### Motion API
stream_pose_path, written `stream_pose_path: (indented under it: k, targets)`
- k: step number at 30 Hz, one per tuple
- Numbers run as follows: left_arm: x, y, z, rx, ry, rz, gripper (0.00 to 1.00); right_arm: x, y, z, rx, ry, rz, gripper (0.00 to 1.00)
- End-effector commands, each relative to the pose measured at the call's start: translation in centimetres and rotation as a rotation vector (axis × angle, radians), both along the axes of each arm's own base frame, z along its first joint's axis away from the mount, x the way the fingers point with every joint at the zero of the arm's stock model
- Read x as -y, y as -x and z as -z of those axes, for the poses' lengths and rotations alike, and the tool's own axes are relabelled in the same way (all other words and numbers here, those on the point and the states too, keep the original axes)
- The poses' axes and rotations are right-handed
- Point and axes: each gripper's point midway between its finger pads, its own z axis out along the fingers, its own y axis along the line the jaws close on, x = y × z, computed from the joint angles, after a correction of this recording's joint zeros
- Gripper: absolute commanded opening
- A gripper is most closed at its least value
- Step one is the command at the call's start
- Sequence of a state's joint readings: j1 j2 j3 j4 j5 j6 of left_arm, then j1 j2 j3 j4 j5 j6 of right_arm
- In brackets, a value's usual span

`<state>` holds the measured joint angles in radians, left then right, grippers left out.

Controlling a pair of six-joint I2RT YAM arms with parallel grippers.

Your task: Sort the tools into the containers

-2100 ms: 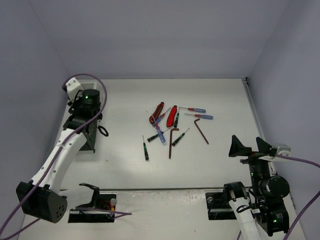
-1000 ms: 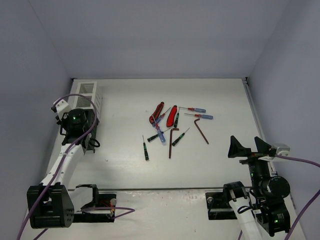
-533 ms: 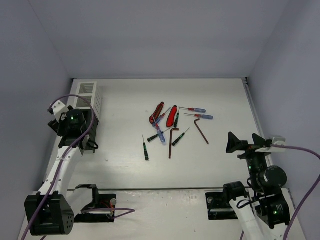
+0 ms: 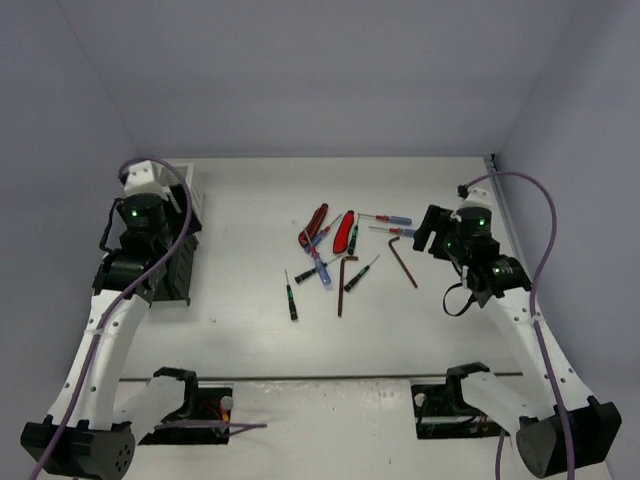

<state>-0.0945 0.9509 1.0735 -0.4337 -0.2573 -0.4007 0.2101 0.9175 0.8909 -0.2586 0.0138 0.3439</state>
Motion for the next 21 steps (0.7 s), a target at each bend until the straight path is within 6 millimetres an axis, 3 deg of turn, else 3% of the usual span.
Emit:
stream_pose_path:
  k: [1, 5, 8, 13, 21]
  targets:
    - [7.7, -0.7, 0.4, -0.084, -0.030, 0.382, 0.68, -0.7, -2.0, 4.0, -0.119, 0.005, 0.018, 0.64]
    - [11.8, -1.0, 3.2, -0.174, -0.044, 0.574, 0.68, -1.7, -2.6, 8.5, -0.258, 0.042, -0.023, 0.51]
    - [12.8, -1.1, 5.0, -0.232, -0.063, 0.628, 0.68, -2.4, -3.3, 10.6, -0.320, 0.105, -0.066, 0.47]
    - [13.1, -0.9, 6.7, -0.272, -0.068, 0.631, 0.68, -3.7, -4.3, 14.1, -0.426, 0.165, -0.137, 0.41]
    - [12.6, -0.1, 7.5, -0.259, -0.100, 0.613, 0.68, -3.0, -5.4, 18.3, -0.536, 0.265, -0.179, 0.42]
